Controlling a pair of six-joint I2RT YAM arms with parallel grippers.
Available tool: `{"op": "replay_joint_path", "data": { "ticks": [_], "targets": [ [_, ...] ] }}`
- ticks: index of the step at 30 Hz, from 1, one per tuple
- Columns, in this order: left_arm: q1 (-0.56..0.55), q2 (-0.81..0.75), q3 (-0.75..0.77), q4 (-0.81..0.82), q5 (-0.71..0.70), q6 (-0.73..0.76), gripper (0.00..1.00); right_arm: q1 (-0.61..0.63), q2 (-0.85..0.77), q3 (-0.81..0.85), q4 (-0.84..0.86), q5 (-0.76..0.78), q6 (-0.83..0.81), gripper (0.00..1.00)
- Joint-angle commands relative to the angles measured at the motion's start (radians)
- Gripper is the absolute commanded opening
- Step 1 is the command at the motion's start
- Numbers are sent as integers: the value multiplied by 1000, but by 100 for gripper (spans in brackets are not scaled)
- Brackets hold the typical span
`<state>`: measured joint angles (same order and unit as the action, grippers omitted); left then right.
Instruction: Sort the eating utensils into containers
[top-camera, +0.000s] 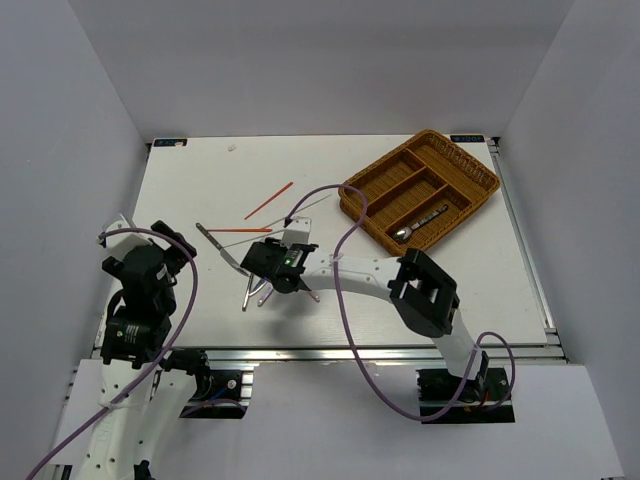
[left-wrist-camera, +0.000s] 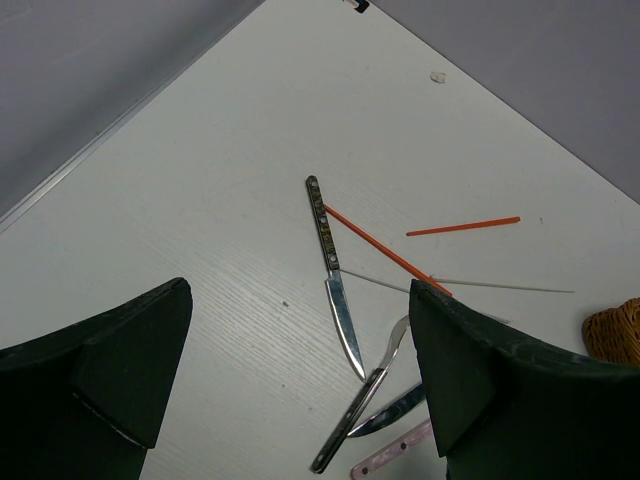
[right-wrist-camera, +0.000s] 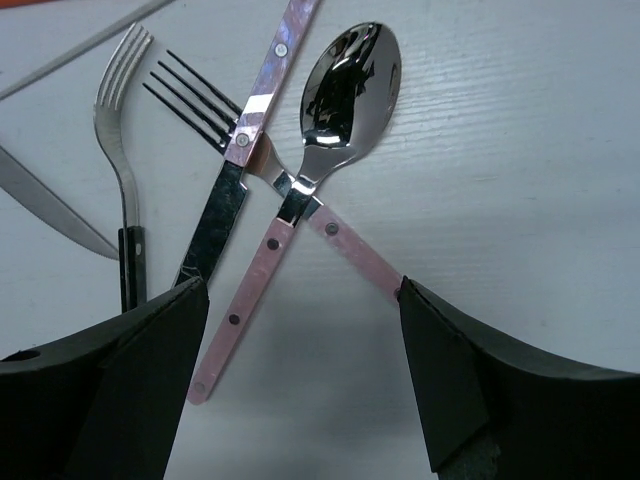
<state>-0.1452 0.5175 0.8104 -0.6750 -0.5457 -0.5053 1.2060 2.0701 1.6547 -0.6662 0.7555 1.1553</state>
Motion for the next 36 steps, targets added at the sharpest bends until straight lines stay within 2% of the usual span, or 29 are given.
{"op": "replay_joint_path", "data": {
  "ticks": [1,4,5,8,13,17,30,36],
  "targets": [
    [6,-10,-5,9,4,5,98,1,33,83,-65,29,98,80],
    [7,-10,-7,11,10,7,98,1,61,82,-36,13,110,68],
    [7,-13,-5,11,10,7,98,1,65,80,-14,10,112,62],
    [6,-14,-7,12,13,7,98,1,79,79,20,8,104,54],
    [6,-20,-7,12,16,8,98,-2,139,140,43,7,80,52],
    [7,-22,-7,14,18,8,98,-11,189,189,-9,-1,104,52],
    [7,-34,-8,17,24,11,98,-20,263,208,-78,-2,142,47],
    [6,-36,-10,17,27,11,98,-28,272,197,-95,-42,147,33]
  ]
}}
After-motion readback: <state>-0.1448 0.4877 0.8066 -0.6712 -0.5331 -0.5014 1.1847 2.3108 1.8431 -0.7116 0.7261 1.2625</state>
